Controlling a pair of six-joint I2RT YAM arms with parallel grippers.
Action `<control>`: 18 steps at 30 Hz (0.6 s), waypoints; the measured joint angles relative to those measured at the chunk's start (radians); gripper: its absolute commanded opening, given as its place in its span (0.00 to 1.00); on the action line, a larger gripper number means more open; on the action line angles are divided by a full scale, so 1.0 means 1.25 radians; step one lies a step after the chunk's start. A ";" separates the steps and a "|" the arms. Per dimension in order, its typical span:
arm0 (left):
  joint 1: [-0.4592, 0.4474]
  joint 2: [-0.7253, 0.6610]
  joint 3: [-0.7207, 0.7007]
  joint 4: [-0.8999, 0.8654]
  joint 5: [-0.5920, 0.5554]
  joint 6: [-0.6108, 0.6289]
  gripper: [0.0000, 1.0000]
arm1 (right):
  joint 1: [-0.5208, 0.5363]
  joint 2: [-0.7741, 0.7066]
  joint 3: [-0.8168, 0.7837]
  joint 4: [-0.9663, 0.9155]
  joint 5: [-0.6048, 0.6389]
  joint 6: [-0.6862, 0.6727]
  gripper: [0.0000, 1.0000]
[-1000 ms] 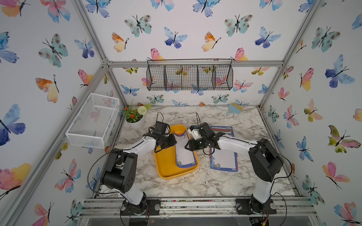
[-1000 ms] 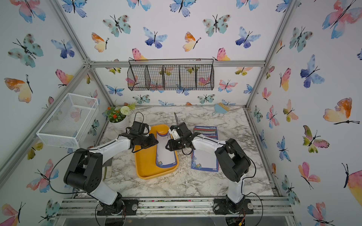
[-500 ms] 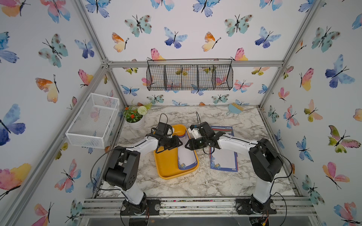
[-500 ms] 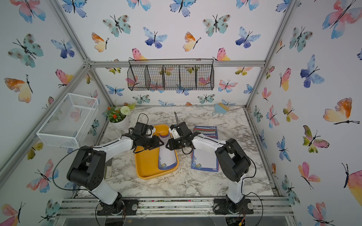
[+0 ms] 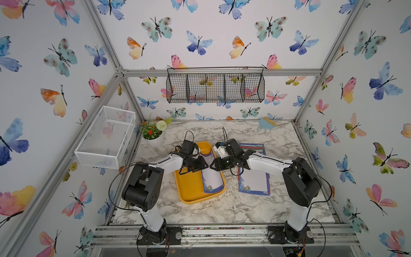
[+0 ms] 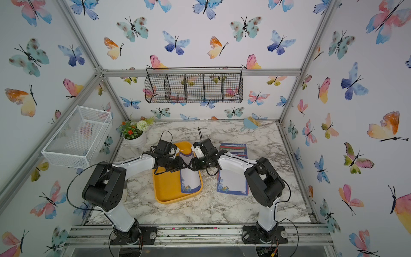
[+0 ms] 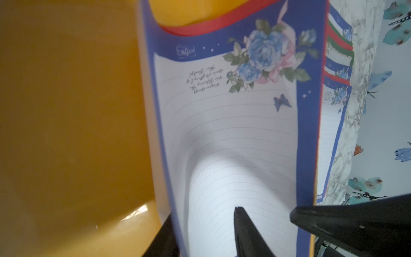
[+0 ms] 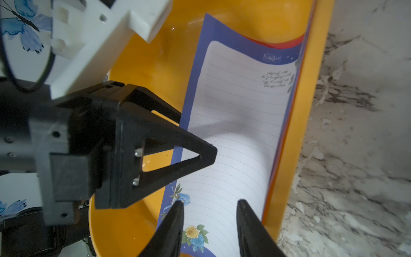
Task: Take out the stationery paper from the storage box
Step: Pick up the stationery paper from the storage box.
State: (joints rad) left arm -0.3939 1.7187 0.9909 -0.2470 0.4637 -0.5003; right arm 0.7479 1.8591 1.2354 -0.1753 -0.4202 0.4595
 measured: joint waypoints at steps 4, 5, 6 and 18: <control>0.000 0.000 0.000 -0.005 -0.015 0.002 0.23 | 0.000 0.000 0.000 0.000 0.000 0.000 0.43; 0.000 -0.001 0.000 -0.007 -0.020 0.003 0.20 | 0.000 0.000 0.000 0.000 0.000 0.000 0.43; 0.000 -0.001 0.001 -0.013 -0.026 0.003 0.16 | 0.000 0.000 0.000 0.000 0.001 0.000 0.43; 0.000 -0.047 0.055 -0.125 -0.086 0.035 0.05 | 0.000 -0.002 0.000 -0.005 0.005 -0.001 0.43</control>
State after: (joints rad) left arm -0.3943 1.6596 1.0599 -0.4030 0.3557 -0.4561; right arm 0.7479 1.8568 1.2354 -0.1822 -0.4141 0.4587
